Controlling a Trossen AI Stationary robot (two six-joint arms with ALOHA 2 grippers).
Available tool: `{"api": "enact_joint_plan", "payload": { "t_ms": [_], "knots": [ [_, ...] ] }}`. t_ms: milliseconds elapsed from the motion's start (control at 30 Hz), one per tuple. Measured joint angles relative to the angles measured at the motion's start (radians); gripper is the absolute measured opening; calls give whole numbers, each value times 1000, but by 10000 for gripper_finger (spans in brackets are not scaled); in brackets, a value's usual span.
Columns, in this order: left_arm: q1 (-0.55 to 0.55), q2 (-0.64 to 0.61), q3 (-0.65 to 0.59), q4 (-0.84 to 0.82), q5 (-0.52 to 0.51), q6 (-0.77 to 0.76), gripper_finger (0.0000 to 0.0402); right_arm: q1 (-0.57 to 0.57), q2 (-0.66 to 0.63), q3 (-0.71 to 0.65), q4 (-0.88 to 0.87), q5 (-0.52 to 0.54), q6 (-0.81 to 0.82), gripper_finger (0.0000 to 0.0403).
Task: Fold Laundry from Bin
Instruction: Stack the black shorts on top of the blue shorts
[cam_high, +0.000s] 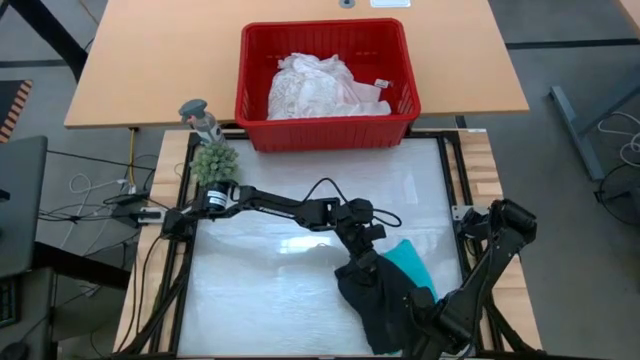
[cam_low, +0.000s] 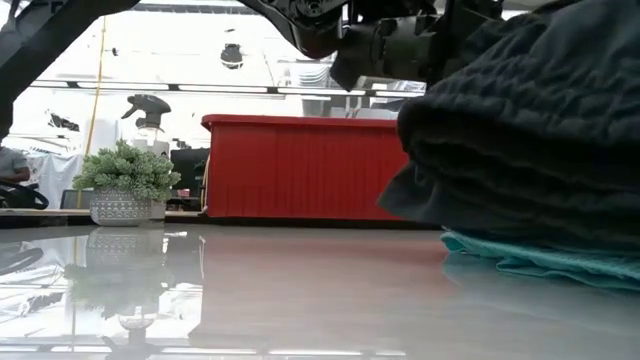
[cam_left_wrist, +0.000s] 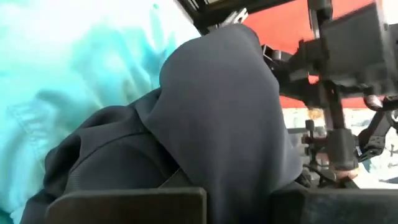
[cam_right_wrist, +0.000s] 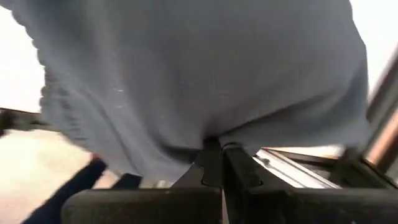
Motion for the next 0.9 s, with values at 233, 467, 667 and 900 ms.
{"api": "enact_joint_plan", "payload": {
  "t_ms": [233,467,667,900],
  "knots": [
    [-11,1,0,19,-39,52,10,4,5,0,-88,-125,23,18],
    [-40,1,0,151,-132,215,72,7,3,0,-89,-169,24,27],
    [-55,0,0,140,-143,263,166,7,4,0,-96,-174,24,20],
    [23,0,0,145,200,194,245,7,4,0,-112,-208,24,27]
  ]
}}
